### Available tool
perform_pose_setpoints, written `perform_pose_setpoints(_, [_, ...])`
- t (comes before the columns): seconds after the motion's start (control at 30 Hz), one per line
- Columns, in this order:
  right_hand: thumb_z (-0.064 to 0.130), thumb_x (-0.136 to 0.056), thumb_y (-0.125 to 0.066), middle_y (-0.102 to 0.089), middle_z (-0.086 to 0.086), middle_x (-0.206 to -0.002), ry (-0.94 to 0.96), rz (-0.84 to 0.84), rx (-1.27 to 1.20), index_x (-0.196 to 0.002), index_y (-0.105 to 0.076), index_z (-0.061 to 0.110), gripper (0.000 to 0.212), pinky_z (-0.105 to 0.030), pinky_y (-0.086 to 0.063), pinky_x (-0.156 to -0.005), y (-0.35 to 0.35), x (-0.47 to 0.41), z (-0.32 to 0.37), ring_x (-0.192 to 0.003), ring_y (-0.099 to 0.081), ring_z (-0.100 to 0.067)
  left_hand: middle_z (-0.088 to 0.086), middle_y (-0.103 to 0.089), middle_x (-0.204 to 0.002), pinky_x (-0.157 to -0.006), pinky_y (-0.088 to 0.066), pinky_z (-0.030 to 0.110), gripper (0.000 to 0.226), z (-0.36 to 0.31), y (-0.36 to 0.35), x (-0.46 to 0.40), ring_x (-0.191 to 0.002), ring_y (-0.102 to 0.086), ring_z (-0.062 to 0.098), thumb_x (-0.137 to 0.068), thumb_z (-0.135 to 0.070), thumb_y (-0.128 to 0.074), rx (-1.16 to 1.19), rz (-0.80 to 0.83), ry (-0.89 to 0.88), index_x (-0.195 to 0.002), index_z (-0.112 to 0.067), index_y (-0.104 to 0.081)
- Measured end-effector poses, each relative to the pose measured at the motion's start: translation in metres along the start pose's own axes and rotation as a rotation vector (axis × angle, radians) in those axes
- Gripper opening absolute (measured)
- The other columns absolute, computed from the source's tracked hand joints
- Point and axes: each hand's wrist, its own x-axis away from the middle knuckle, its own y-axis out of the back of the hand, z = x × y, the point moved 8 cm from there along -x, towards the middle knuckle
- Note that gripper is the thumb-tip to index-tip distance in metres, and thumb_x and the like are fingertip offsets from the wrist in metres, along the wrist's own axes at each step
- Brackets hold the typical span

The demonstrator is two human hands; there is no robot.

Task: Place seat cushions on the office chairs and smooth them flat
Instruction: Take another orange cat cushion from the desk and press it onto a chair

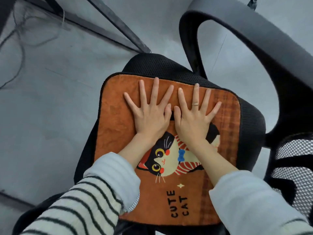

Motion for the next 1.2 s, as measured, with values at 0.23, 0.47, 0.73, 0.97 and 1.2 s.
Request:
perform_pose_setpoints(0.23, [0.048,-0.096,-0.026,-0.015,-0.002,-0.159,-0.146,0.132,-0.065,-0.149,-0.020,0.036,0.054,-0.064,-0.009,-0.113,0.000,0.070,-0.044,-0.147,-0.010,-0.025,0.002,-0.005,-0.160,-0.103,-0.002,0.076,0.058,0.047,-0.004,0.070,-0.147,-0.002,0.031,-0.094,-0.049,-0.030,0.060,0.061,0.186,-0.148,-0.040,-0.010])
perform_pose_setpoints(0.47, [0.043,-0.094,-0.027,-0.018,-0.006,-0.158,-0.253,0.057,-0.046,-0.148,-0.026,0.028,0.056,-0.064,-0.003,-0.112,-0.015,0.085,-0.060,-0.147,-0.012,-0.026,0.004,-0.009,-0.159,-0.103,-0.004,0.075,0.059,0.067,-0.015,0.080,-0.146,-0.005,0.030,-0.092,-0.051,-0.030,0.013,-0.011,0.226,-0.148,-0.041,-0.011])
perform_pose_setpoints(0.73, [0.040,-0.096,-0.024,-0.015,-0.010,-0.159,-0.315,0.071,-0.112,-0.148,-0.026,0.028,0.054,-0.069,-0.008,-0.110,-0.006,0.098,-0.036,-0.146,-0.011,-0.035,0.006,-0.006,-0.160,-0.101,-0.004,0.077,0.056,0.055,-0.007,0.085,-0.146,-0.001,0.034,-0.095,-0.046,-0.027,0.042,0.009,0.176,-0.149,-0.039,-0.010])
perform_pose_setpoints(0.97, [0.037,-0.101,-0.024,-0.021,-0.014,-0.156,-0.140,0.005,-0.079,-0.148,-0.028,0.031,0.047,-0.068,-0.012,-0.109,-0.019,0.136,0.009,-0.143,-0.018,-0.040,0.006,-0.016,-0.158,-0.102,-0.003,0.077,0.052,0.008,-0.025,0.134,-0.145,-0.009,0.036,-0.095,-0.041,-0.032,-0.010,0.002,-0.063,-0.146,-0.043,-0.018])
perform_pose_setpoints(1.2, [0.041,-0.100,-0.027,-0.020,-0.014,-0.157,-0.146,0.011,-0.100,-0.147,-0.022,0.037,0.048,-0.070,-0.010,-0.108,-0.028,0.131,0.010,-0.143,-0.016,-0.040,0.005,-0.014,-0.159,-0.102,-0.003,0.076,0.050,0.008,-0.031,0.131,-0.145,-0.008,0.036,-0.097,-0.042,-0.029,-0.016,0.005,-0.050,-0.146,-0.045,-0.020])
